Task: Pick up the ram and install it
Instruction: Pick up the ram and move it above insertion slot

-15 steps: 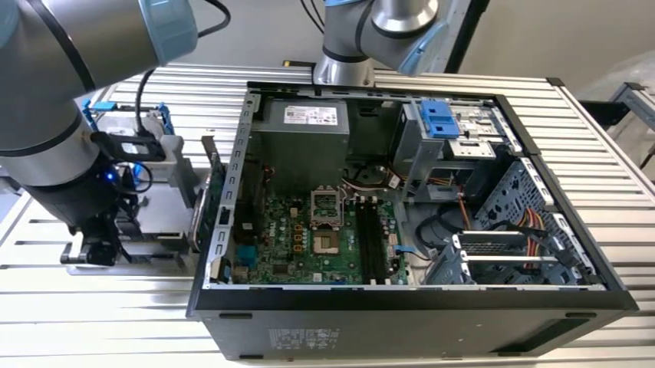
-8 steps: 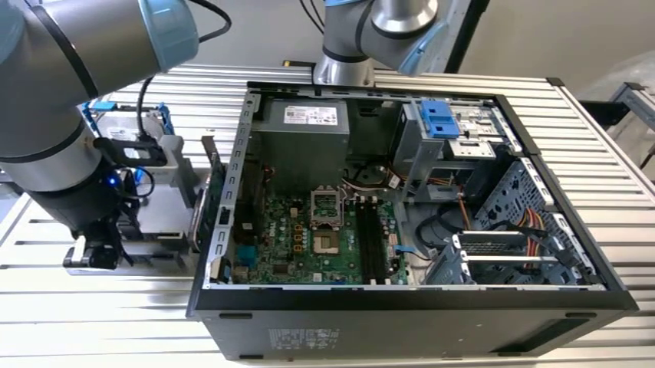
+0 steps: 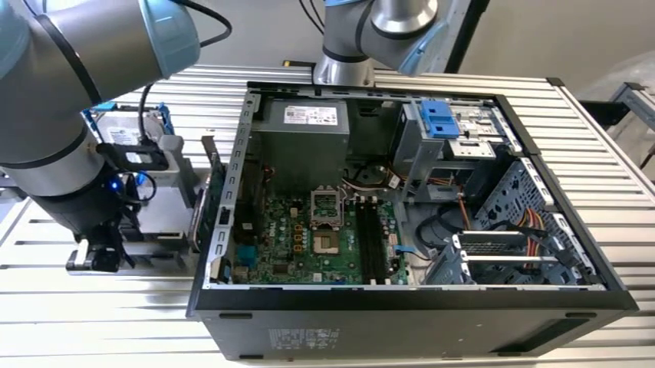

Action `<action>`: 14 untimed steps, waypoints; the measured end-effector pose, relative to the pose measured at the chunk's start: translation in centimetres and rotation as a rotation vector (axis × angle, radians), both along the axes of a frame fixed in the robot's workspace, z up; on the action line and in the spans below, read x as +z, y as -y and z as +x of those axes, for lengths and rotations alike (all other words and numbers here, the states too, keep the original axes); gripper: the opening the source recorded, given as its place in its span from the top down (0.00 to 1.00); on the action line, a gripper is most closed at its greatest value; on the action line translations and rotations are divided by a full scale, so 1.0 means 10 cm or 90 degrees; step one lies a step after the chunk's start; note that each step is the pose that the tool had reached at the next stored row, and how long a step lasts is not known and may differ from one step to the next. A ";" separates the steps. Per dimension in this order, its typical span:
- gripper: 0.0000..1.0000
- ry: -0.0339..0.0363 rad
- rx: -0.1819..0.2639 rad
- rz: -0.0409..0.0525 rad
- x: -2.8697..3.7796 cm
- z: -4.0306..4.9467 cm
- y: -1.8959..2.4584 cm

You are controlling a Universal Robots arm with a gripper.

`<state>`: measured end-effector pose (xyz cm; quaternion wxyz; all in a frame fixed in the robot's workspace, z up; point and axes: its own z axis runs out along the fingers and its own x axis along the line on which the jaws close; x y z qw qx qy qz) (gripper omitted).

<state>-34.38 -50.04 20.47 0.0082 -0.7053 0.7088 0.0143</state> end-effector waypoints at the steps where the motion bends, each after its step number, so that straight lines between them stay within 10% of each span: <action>1: 0.00 0.0000 0.000 0.0000 -0.008 0.000 0.002; 14: 0.00 0.0001 0.000 0.0001 -0.081 0.000 0.008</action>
